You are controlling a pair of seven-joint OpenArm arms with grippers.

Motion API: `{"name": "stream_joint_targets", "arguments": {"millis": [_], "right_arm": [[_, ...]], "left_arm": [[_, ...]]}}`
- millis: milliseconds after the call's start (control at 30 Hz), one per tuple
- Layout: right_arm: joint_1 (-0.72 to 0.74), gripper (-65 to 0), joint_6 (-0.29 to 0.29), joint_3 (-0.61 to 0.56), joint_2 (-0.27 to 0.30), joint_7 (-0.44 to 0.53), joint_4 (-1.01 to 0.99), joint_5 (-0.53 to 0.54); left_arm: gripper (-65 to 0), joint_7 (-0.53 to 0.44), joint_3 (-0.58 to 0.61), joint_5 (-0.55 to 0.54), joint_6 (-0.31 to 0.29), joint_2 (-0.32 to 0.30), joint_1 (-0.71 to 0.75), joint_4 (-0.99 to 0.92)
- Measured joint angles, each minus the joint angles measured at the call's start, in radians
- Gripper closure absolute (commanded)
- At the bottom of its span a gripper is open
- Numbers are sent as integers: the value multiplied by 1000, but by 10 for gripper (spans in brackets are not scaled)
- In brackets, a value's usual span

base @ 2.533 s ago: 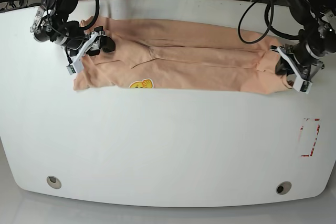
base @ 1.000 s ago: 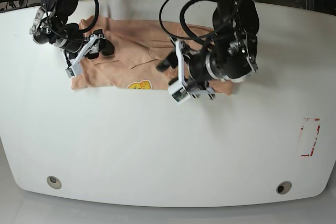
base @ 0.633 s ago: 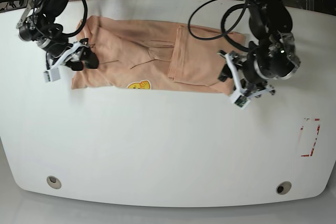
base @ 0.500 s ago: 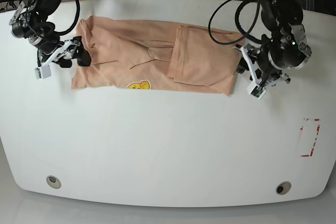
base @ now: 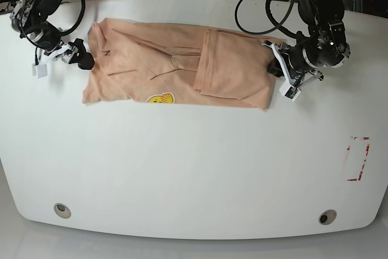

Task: Fold the T-shirt properly
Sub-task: 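Grasp the strip end with the left gripper and fold it toward the right gripper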

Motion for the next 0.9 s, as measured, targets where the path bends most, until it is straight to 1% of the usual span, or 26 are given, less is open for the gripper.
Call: {"name": "stream_joint_targets", "arguments": {"millis": [67,167,233,367,433,500,533,567,600,633,667,800,900], "right_arm": [[-6,-509,0,-10,-17,9,4,13],[-2,-509,4,-105,-37,19,14,26],[0,-509,3,-138,-57,18,37,16],[-15,-507,3,-203,-130,8,116,4],[-26,-495,3,-214,-154,6,142,-1],[-25,-433,3,-215,-166,-1,149,-5],[-23,-352,3,-221,-167,0,149,-9],[-22,-238,1,-227,-167,-1,149,-21],[-22,-140,1,-228,-169,-1,149,-23],[-22,-55,-1,-227,-170,6,149,-25],[-23,0,-1,-227,-170,7,149,-26],[-23,0,-1,-227,-170,6,161,-28],[-30,0,-1,-227,-161,0,238,-29]], "left_arm": [[-47,-6,0,-1,0,-1,-1,-18],[-47,-13,0,-7,0,-17,0,-43],[-47,-12,-1,-8,0,-24,1,-45],[-47,-15,-2,-8,0,-23,7,-46],[-47,-16,-1,-8,0,-24,15,-46],[-47,-16,-1,-8,0,-24,19,-46],[-47,-16,-1,-8,0,-24,20,-46],[-47,-15,-1,-7,0,-23,19,-46],[-47,-15,-1,-7,0,-22,19,-46],[-49,-15,-1,-7,0,-20,19,-46],[-49,-15,0,-7,0,-19,19,-46],[-49,-16,2,-8,0,-17,18,-51],[-49,-27,-1,-13,0,-4,11,-76]]}}
